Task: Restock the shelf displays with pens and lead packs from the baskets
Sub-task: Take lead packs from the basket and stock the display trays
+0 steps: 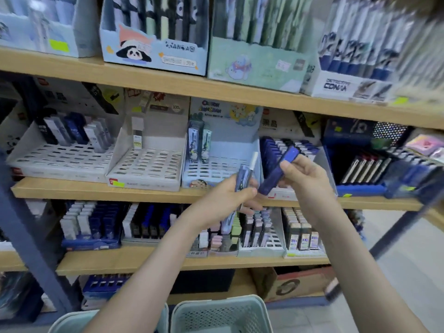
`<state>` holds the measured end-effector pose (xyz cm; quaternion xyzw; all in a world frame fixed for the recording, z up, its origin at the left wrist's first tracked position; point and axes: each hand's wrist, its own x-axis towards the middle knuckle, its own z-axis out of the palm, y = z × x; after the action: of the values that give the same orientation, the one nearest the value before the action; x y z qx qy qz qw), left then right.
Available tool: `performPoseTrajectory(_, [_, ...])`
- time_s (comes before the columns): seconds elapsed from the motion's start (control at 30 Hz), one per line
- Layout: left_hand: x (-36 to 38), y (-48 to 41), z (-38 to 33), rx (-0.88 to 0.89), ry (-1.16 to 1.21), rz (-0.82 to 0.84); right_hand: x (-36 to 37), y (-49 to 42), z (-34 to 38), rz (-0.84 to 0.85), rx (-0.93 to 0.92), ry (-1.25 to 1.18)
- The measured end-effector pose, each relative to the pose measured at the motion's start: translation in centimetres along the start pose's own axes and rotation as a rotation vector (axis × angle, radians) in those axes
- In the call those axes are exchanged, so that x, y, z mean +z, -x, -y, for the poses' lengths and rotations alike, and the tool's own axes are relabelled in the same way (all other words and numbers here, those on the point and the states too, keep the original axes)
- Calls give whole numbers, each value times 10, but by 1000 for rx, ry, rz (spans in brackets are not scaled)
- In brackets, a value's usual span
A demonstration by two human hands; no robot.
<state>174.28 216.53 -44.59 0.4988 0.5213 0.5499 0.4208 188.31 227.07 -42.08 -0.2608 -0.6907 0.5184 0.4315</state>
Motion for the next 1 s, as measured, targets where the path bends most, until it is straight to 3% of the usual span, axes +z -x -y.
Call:
performPoseTrajectory(0.17, [28, -16, 0, -36, 3, -25, -62, 2, -13, -161, 7, 38])
performPoseTrajectory(0.37, [37, -26, 3, -3, 6, -137, -77, -2, -25, -184, -21, 13])
performPoseTrajectory(0.53, [37, -36, 1, 28, 7, -189, -100, -27, -36, -408, -13, 14])
performPoseTrajectory(1.0, [45, -71, -6, 137, 64, -75, -115, -74, -52, -221, 44, 28])
